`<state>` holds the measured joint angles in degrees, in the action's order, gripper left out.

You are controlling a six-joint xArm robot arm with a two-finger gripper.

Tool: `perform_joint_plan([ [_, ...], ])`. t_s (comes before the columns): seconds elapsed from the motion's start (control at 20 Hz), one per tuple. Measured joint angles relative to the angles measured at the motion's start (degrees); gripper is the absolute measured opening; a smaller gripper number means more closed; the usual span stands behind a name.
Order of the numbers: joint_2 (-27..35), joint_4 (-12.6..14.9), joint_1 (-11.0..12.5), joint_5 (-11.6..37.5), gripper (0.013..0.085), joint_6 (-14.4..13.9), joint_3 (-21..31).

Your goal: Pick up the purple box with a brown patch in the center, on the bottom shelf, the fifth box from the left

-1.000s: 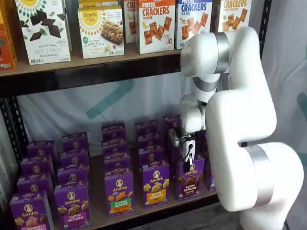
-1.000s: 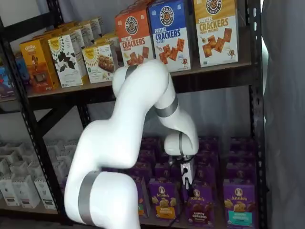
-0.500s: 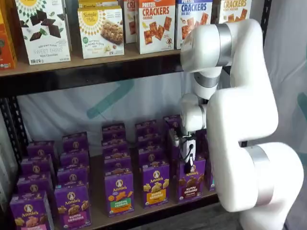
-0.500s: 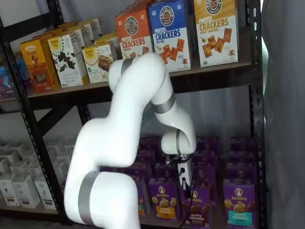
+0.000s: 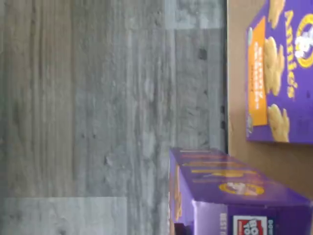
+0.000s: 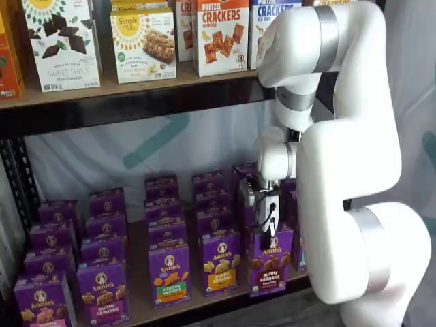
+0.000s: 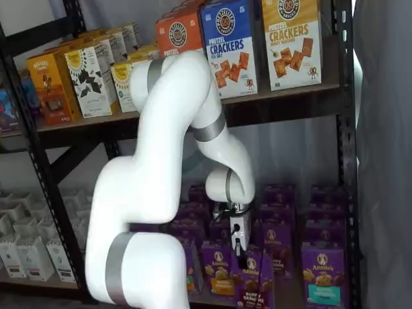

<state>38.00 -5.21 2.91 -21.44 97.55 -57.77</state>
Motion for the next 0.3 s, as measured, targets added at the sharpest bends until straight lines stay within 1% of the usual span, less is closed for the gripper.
perform_joint_plan([
  [0.2,-3.5,-1.0,-0.3,0.5,0.033,0.6,3.9],
  [0.3,-5.3,-3.2,-0.6,0.5,0.033,2.4,5.6],
])
